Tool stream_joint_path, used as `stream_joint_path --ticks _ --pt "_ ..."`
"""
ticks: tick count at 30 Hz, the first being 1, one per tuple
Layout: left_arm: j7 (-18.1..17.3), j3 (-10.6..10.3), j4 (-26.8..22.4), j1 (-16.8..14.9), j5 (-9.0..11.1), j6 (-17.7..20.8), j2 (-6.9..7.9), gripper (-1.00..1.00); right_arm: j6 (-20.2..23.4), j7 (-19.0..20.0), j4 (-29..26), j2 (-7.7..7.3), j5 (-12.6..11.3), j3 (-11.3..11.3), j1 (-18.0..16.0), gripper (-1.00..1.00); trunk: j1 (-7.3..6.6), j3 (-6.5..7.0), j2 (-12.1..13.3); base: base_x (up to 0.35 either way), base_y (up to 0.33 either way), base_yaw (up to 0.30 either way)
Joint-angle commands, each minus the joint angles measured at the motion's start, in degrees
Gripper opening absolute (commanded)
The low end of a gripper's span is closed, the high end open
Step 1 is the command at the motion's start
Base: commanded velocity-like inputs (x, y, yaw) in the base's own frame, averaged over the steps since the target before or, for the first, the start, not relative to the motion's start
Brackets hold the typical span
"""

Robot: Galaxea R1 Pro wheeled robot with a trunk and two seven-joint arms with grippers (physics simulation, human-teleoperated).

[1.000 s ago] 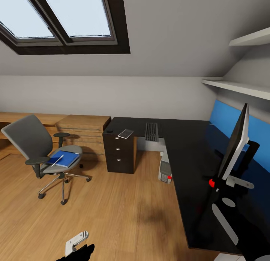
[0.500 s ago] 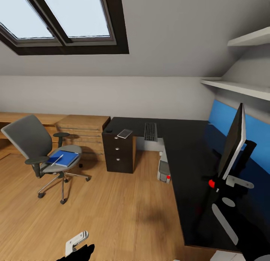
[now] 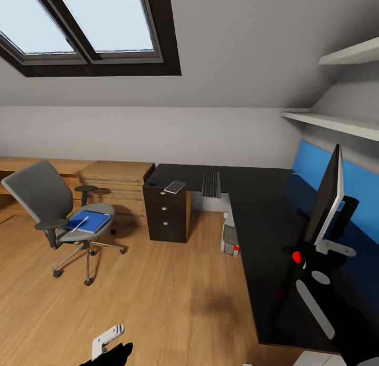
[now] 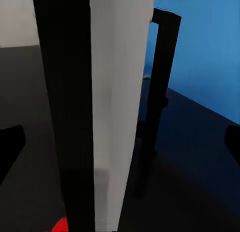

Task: In the bedroom, organize the workspace by keeping the computer under the desk, ensuring the monitor is on the desk, placing the keyboard on the desk next to the monitor, placing the mouse on the desk next to the keyboard, moving the folder from the swivel chair onto the desk next to the mouse, stacking the notebook on top of the folder with the pen on top of the notebook, and positioning the swivel chair next to the desk.

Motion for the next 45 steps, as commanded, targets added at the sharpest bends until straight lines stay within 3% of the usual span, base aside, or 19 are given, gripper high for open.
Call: stream_joint_path --ticks 1,5,10,28,45 --pt "0.6 -0.1 0.0 0.0 0.6 0.1 0.06 1.00 1.0 -0.4 -0.8 -0.10 -0.2 0.2 0.0 1.00 0.01 -0.06 0.0 0.000 0.000 0.000" --pt "0.6 -0.1 0.3 0.0 0.5 0.1 0.05 1.00 4.7 -0.4 -3.4 -0.10 -0.2 0.2 0.0 1.00 0.01 -0.06 0.0 0.000 0.000 0.000" --pt "0.6 -0.1 0.4 0.0 0.5 0.1 0.05 1.00 5.7 -0.4 -4.0 -0.08 -0.2 0.2 0.0 1.00 0.01 -0.06 0.0 0.000 0.000 0.000" --pt "0.6 -0.2 0.4 0.0 0.5 0.1 0.05 1.00 5.9 -0.4 -3.9 -0.08 -0.2 0.0 0.0 1.00 0.01 -0.06 0.0 -0.008 -0.065 0.000" --pt "0.6 -0.2 0.4 0.0 0.4 0.1 0.05 1.00 5.8 -0.3 -3.8 -0.08 -0.2 0.0 0.0 1.00 0.01 -0.06 0.0 -0.201 -0.228 0.000"
